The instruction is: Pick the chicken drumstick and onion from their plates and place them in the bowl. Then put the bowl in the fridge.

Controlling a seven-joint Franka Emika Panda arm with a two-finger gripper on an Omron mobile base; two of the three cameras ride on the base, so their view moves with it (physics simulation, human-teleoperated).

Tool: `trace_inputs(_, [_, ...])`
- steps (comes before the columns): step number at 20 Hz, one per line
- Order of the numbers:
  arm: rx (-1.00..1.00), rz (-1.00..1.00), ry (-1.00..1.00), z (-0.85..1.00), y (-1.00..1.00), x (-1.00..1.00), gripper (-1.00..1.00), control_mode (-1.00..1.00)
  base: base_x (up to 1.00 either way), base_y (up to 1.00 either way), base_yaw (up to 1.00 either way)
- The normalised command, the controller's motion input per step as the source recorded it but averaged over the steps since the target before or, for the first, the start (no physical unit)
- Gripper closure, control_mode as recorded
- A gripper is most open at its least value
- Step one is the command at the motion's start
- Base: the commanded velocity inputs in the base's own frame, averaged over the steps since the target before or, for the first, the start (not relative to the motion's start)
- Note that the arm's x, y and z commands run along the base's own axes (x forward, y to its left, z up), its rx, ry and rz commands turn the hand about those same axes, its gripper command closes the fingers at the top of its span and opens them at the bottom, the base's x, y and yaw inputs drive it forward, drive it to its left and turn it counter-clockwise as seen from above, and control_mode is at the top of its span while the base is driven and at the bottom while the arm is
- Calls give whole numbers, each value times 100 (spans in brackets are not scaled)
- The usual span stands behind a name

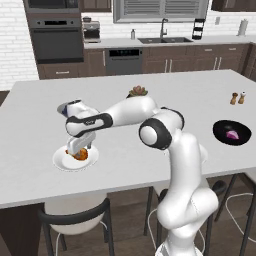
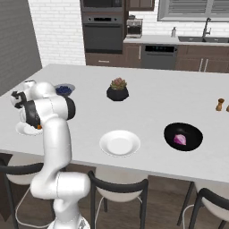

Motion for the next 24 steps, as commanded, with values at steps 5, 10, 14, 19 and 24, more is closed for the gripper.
trace_inputs(5, [0,0,0,-20,0,0,-100,-100,0,0,0])
trace_inputs(10, [0,0,0,-20,0,0,-100,-100,0,0,0])
trace_inputs(14, [0,0,0,-24,0,0,-100,-100,0,0,0])
trace_inputs(19, [0,0,0,-15,0,5,100,-100,0,0,0])
trace_inputs(24, [0,0,0,-4,0,4,100,-100,0,0,0])
